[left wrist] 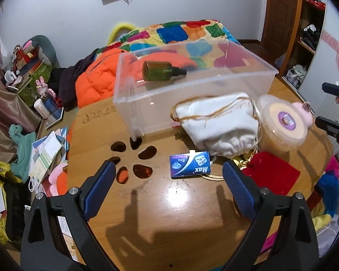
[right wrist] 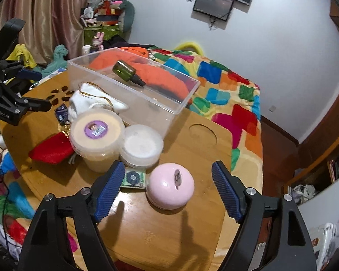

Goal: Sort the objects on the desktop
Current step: 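Withdraw both grippers from the box toward the table objects, then grasp the blue Max card box with the left gripper while the right grasps the pink container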

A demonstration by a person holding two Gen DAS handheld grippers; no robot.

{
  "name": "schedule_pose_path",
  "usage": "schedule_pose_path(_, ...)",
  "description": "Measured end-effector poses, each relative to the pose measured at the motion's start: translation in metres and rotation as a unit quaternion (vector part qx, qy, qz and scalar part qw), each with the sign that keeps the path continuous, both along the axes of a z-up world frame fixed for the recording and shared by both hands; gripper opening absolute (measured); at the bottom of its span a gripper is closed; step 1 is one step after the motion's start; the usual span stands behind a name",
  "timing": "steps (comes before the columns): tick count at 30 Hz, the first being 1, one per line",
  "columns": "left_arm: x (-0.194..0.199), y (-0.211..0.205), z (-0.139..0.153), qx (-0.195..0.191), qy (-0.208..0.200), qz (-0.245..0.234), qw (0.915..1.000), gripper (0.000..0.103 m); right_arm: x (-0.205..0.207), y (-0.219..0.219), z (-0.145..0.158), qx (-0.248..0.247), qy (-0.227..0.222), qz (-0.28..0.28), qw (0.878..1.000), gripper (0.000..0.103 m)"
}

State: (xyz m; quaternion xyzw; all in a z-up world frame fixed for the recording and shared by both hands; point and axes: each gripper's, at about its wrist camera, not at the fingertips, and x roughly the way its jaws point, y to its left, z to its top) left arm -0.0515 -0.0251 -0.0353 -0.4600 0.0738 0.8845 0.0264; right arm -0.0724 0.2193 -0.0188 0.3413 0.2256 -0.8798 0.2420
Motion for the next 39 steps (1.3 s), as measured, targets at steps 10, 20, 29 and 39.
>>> schedule_pose_path(10, -0.013, -0.001, -0.026, 0.018, -0.025, 0.014, 0.9994, 0.096, -0.013, 0.022, -0.030, -0.037, -0.047, -0.035, 0.998, 0.082)
schedule_pose_path(20, -0.022, 0.001, -0.034, 0.024, -0.028, 0.013, 0.9992, 0.096, -0.023, 0.021, -0.050, -0.038, -0.058, -0.043, 0.997, 0.081)
schedule_pose_path(29, -0.024, 0.001, -0.037, 0.023, -0.021, 0.016, 0.9994, 0.094, -0.039, 0.031, -0.056, -0.079, -0.092, -0.055, 0.991, 0.080)
schedule_pose_path(39, -0.026, -0.001, -0.042, 0.018, -0.015, 0.019, 0.9995, 0.081, -0.040, 0.026, -0.057, -0.086, -0.090, -0.042, 0.991, 0.061)
